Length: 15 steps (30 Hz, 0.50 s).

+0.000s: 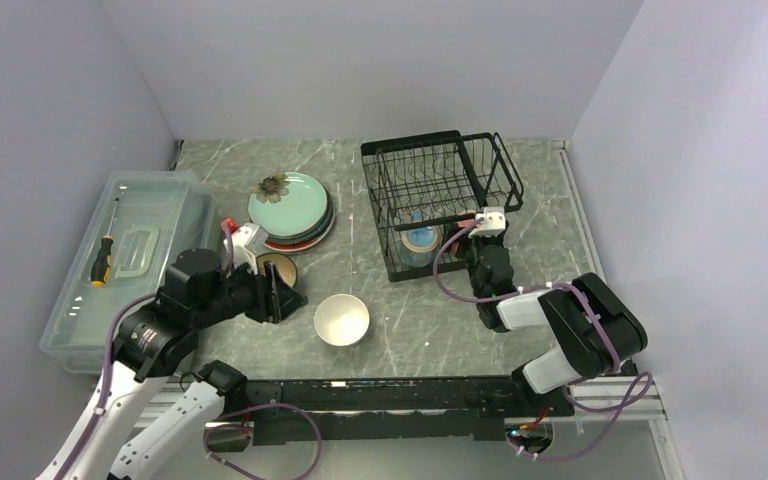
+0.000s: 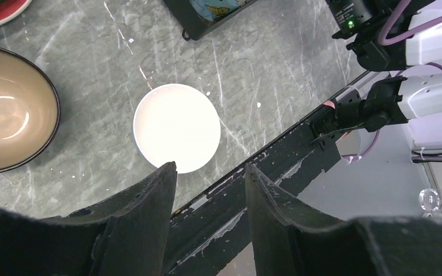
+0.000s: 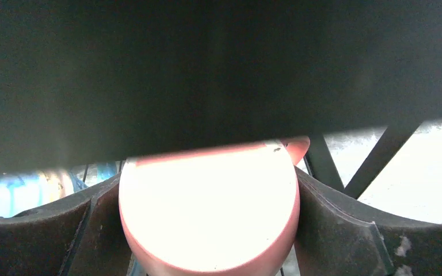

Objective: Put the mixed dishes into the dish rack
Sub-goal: Turn the cup upside down in the dish rack.

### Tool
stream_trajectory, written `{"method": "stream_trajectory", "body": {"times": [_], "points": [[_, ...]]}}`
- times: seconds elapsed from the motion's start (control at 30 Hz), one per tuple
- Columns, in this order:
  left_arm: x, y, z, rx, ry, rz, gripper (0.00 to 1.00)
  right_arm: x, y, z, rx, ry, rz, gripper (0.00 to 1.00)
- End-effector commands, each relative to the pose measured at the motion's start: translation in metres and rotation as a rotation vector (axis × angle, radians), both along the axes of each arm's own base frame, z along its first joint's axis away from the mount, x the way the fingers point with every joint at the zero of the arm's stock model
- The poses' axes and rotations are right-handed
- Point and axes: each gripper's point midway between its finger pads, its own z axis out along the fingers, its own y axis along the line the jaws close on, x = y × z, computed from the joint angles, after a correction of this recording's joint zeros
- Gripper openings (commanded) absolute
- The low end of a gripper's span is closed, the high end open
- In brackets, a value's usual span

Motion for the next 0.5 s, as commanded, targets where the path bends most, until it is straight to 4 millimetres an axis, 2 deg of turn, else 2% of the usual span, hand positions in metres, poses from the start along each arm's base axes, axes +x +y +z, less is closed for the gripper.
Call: {"method": "stream_trajectory", "body": {"times": [0.0,0.13,0.3,0.47], "points": [[-0.001,-0.001,0.008,-0.021,-0.059,-0.021,0.53,0.015,0.006,0.053,0.089,-0.182,0.007,0.47],[-0.002,0.000,0.009,-0.028,-0.068,-0.019,0.54,0.017,0.006,0.046,0.090,-0.171,0.001,0.47],[-0.002,-0.001,0.007,-0.029,-0.064,-0.024,0.54,0.020,0.001,0.026,0.079,-0.124,-0.028,0.47],[-0.002,-0.002,0.007,-0.028,-0.062,-0.024,0.54,0.016,-0.002,0.019,0.090,-0.114,-0.037,0.47]]}}
